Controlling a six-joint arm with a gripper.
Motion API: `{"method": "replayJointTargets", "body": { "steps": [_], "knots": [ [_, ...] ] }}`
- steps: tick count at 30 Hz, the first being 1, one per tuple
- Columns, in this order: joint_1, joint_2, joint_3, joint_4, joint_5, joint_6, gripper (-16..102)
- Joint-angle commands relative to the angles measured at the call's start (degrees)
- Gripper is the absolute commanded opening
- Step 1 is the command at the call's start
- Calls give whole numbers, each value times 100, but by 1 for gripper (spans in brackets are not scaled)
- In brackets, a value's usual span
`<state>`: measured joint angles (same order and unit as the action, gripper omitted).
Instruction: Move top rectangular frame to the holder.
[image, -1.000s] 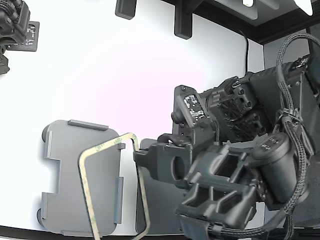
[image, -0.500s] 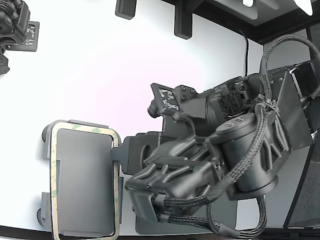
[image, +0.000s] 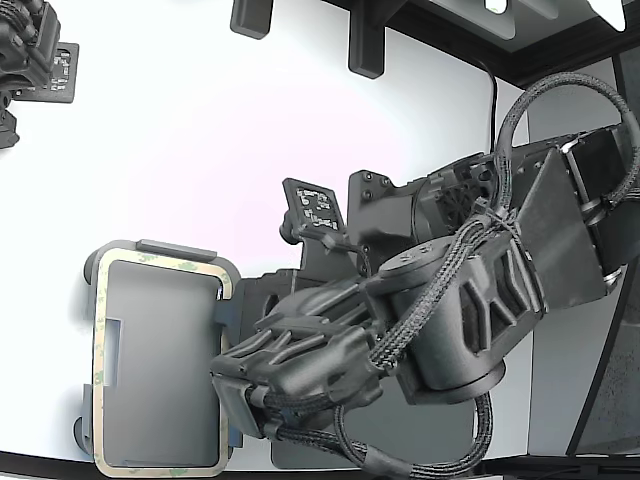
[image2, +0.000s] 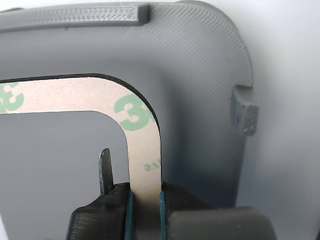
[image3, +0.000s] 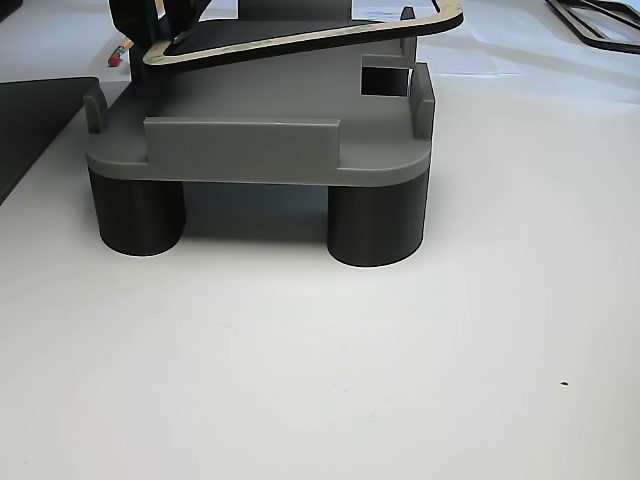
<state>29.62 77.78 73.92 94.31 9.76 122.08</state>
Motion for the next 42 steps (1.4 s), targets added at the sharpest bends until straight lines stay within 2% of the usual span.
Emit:
{"method": "replayJointTargets", "body": {
  "steps": [1,42],
  "knots": [
    [-97,114,-79,44,-18,26,-11],
    [-193,44,272,18,-229,79,-11]
  ]
}}
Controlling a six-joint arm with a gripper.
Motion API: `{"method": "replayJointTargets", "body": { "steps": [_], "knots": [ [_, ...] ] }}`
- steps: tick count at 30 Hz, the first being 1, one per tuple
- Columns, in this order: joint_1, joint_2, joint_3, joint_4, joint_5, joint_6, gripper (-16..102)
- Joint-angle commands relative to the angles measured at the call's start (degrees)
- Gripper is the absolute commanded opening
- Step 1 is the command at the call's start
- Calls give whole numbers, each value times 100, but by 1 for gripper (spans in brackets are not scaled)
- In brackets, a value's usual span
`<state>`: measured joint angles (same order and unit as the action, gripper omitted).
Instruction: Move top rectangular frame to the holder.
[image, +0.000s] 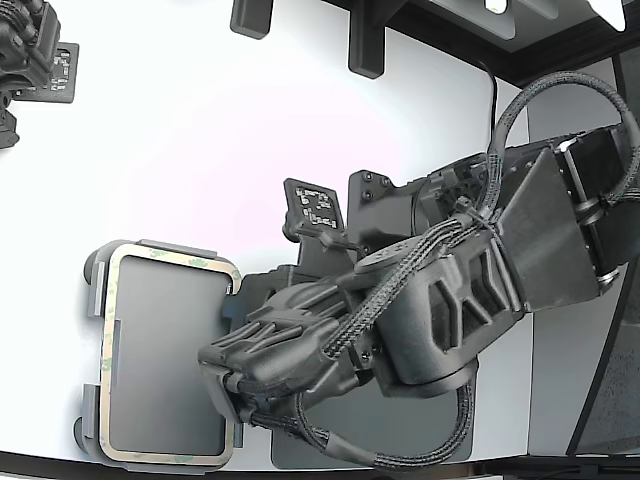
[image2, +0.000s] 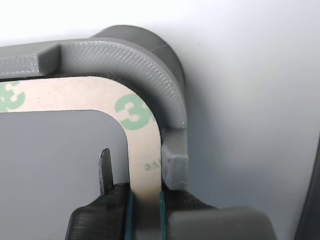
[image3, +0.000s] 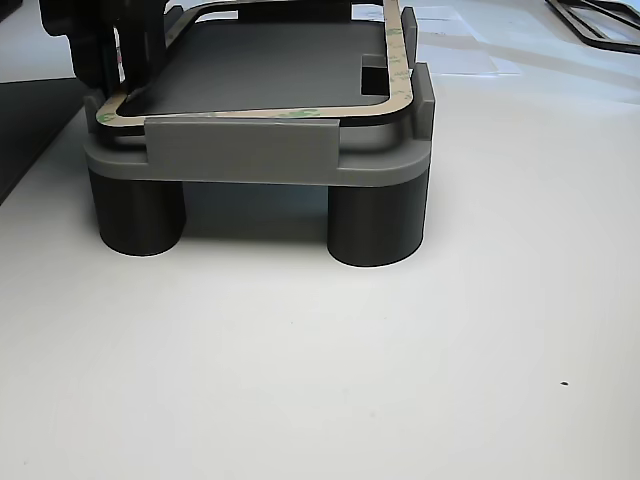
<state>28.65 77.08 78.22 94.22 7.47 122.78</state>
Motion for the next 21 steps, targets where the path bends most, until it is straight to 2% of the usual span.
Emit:
{"method": "replayJointTargets", "body": {
  "steps": [1,3,4,5,6,7,9,11,14,21],
  "knots": [
    [-97,105,-167,44,0,9,-11],
    [-97,141,-167,53,-9,9,-9],
    [-97,149,-158,53,0,0,-3],
    [-97,158,-167,53,18,0,15],
    [-97,158,-185,44,44,-9,49],
    [-97,141,-202,26,70,-26,60],
    [-97,105,-272,-9,114,-62,69],
    [-88,97,-343,-62,141,-88,100],
    [-18,149,-492,-105,334,-246,100],
    [70,457,-1406,-53,1433,-2725,100]
  ]
}}
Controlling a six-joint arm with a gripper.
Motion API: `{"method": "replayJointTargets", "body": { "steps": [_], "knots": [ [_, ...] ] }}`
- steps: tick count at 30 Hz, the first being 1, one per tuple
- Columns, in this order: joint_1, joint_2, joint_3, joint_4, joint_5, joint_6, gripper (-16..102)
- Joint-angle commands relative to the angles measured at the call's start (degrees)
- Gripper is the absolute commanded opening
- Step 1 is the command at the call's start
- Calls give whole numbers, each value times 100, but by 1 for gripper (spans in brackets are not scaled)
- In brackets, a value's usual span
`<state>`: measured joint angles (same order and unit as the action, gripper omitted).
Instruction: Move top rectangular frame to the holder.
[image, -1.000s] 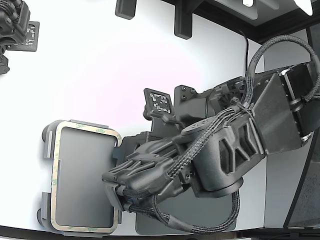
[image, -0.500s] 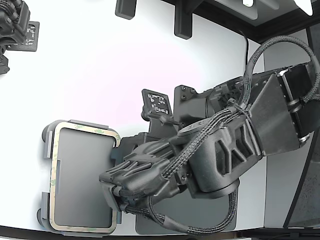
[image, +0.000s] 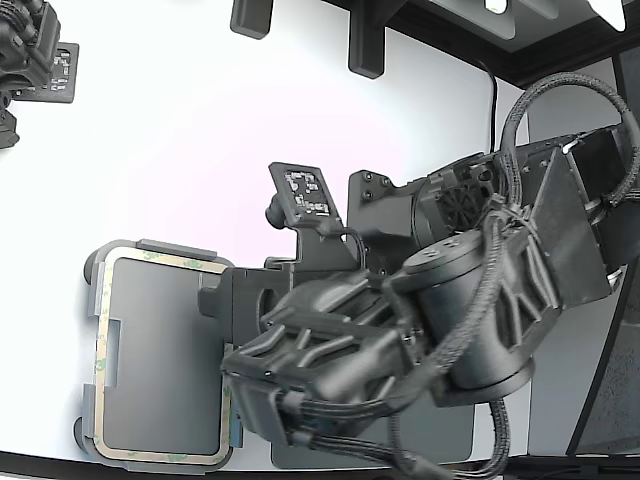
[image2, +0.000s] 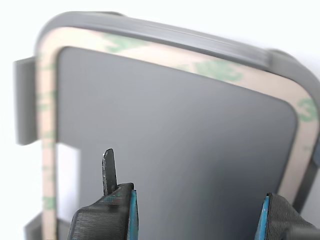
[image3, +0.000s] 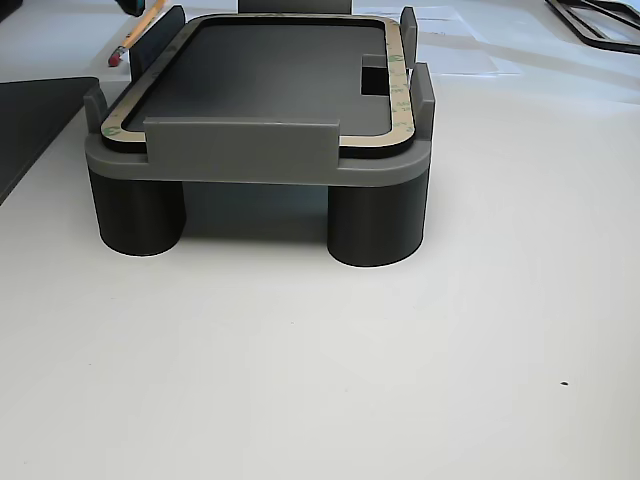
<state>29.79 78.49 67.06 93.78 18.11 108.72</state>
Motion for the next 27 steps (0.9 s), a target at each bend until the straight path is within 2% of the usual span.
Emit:
{"method": "replayJointTargets", "body": {
  "steps": [1,4,8,12,21,27],
  "knots": [
    [-70,439,-290,-26,545,-1811,100],
    [-334,1090,264,-501,861,-3463,100],
    [-896,2399,1854,-1828,835,-5687,100],
    [-1626,3762,3340,-2777,185,-7541,100],
    [-3445,6135,5660,-3691,-1362,-10222,100],
    [-3639,7339,6926,-4008,-1626,-10345,100]
  ]
}}
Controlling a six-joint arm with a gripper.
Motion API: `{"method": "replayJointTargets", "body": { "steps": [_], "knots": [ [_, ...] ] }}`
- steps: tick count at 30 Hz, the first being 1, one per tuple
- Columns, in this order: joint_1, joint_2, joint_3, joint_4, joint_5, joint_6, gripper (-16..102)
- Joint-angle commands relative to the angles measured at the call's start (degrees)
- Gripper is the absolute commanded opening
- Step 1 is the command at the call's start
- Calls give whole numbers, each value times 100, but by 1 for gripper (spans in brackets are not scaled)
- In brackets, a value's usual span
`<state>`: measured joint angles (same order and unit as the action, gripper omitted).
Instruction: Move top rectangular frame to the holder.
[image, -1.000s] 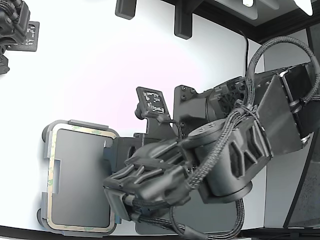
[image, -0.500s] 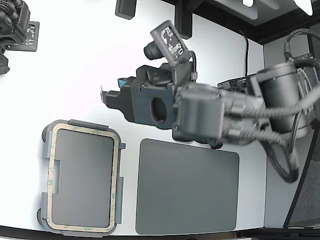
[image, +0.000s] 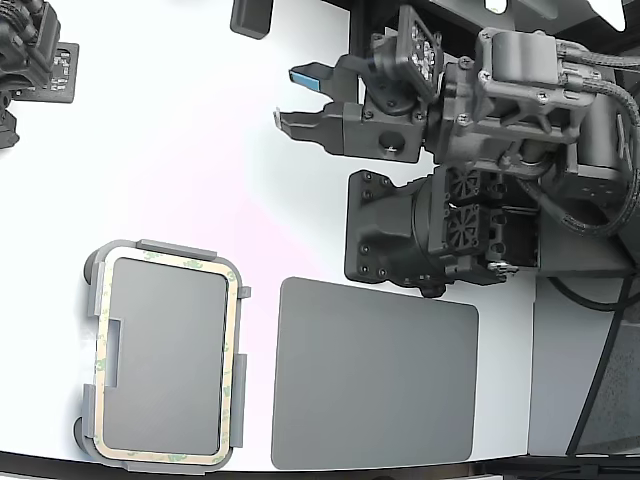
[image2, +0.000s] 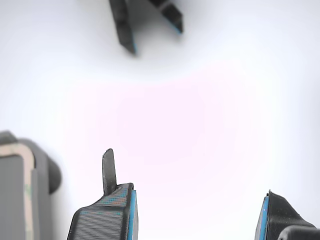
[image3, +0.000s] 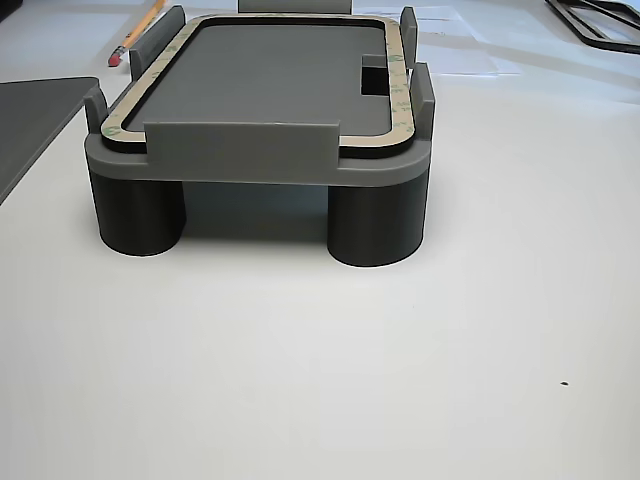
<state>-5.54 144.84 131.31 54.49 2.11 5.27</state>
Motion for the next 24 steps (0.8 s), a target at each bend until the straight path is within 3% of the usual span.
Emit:
{"method": "replayJointTargets", "body": {
  "steps": [1,9,12,24],
  "knots": [
    [-105,888,659,-70,-62,35,100],
    [-105,2180,1925,-44,-316,-114,100],
    [-105,2452,1995,70,-466,-211,100],
    [-105,2452,1986,79,-272,-79,100]
  ]
}}
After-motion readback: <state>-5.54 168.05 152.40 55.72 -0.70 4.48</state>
